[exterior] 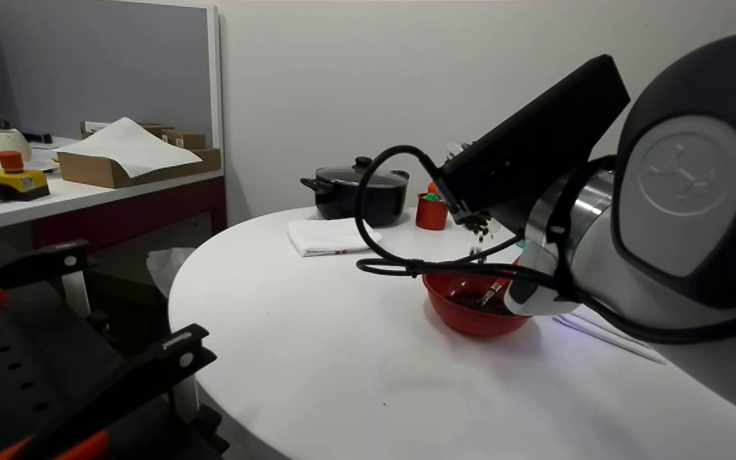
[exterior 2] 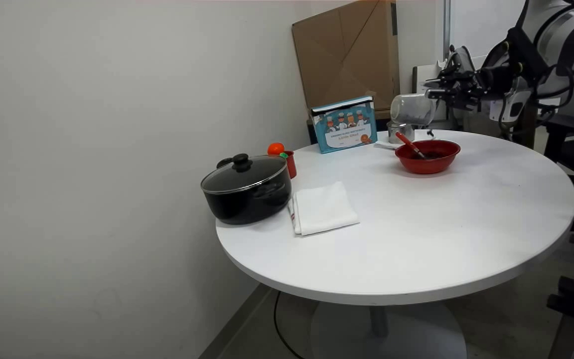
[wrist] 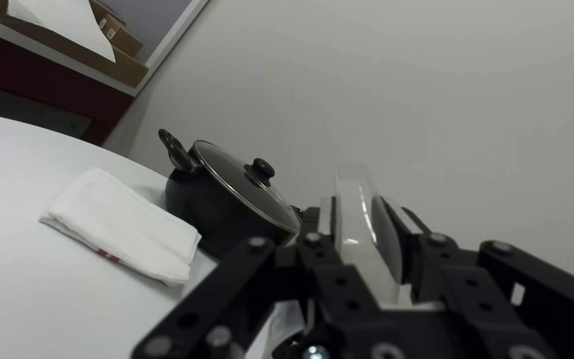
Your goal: Pour some of the things in the jug into the bowl
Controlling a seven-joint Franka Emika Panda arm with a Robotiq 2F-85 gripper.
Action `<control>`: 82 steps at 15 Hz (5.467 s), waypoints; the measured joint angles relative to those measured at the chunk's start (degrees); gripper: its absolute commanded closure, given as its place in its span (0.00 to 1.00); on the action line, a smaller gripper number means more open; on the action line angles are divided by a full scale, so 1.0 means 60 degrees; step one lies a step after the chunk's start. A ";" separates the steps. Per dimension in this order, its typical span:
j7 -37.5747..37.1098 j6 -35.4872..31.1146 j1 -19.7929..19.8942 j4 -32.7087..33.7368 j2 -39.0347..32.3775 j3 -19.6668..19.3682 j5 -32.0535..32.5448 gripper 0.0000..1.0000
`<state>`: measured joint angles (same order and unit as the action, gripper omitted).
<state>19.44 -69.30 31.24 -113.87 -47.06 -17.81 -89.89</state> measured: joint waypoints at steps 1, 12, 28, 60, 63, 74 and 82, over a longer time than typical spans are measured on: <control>0.0000 0.0000 0.0000 0.0000 -0.0010 -0.0010 0.0000 0.94; -0.0253 -0.1214 -0.0634 -0.0004 0.0284 -0.0620 0.0113 0.94; -0.2173 -0.4858 -0.3139 -0.0145 0.1860 -0.0466 0.4009 0.94; -1.5962 -1.1512 -0.7821 -0.3103 0.4742 0.1618 2.0619 0.94; -1.5962 -1.2052 -0.7646 -0.3015 0.4244 0.1719 2.0781 0.94; -1.5308 -1.2910 -0.7649 -0.2294 0.2457 0.1983 2.0825 0.53; -1.4774 -1.2929 -0.7779 -0.2335 0.2837 0.2025 2.0822 0.01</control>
<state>-69.21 -146.87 -15.44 -127.88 -30.03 -5.66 35.05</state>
